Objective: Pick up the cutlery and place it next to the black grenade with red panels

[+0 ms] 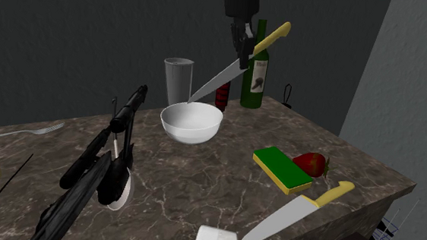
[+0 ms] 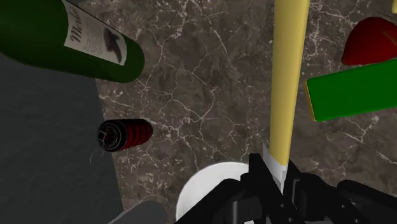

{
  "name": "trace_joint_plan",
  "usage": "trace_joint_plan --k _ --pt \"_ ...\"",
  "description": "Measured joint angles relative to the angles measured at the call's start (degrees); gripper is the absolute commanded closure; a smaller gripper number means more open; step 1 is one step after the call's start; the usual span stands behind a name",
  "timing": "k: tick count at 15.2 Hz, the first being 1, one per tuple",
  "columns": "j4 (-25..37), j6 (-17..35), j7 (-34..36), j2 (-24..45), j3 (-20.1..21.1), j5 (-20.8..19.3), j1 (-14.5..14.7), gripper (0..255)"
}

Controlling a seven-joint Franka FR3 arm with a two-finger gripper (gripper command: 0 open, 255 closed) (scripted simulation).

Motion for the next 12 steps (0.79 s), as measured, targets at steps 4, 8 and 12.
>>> trace_joint_plan --k 4,8,12 --pt "7.9 -0.5 -4.1 6.6 -1.9 -0.4 -2.0 255" --pt "13.6 -1.3 -7.1 10.9 -3.1 -0.4 -3.5 255" --pt "11.7 1.2 -6.8 11.4 -3.2 -0.6 -3.7 255"
